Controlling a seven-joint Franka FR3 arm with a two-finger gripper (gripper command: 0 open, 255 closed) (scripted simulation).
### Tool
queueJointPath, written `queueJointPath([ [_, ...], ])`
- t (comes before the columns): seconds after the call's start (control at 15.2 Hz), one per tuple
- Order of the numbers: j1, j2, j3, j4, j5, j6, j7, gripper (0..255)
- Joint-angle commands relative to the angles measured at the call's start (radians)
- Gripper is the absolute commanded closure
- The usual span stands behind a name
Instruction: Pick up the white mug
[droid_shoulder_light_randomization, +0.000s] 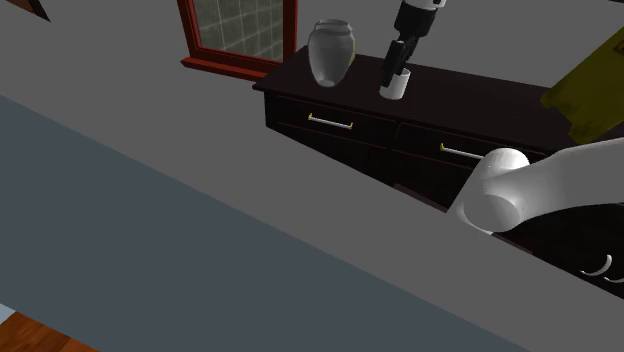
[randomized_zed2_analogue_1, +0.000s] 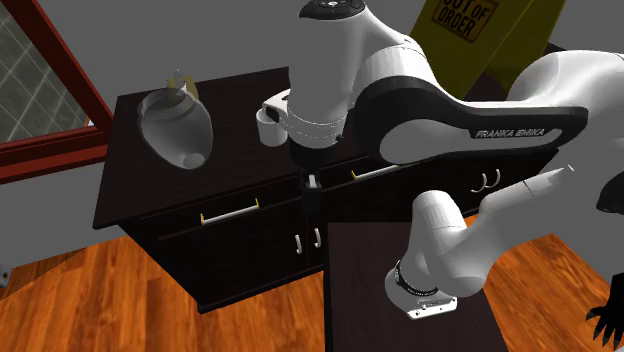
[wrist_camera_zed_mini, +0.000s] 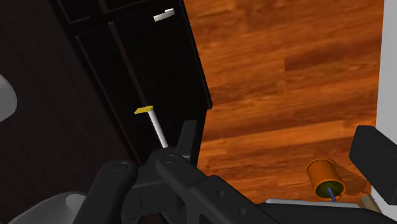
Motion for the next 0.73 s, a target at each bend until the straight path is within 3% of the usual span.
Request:
queueJointPath([
  [0.0, 0.0, 0.0, 0.0, 0.0, 0.0, 0.0, 0.0, 0],
  [0.66, -0.042, 0.155, -0.222, 0.034, -0.093, 0.139, -0.239, 0],
])
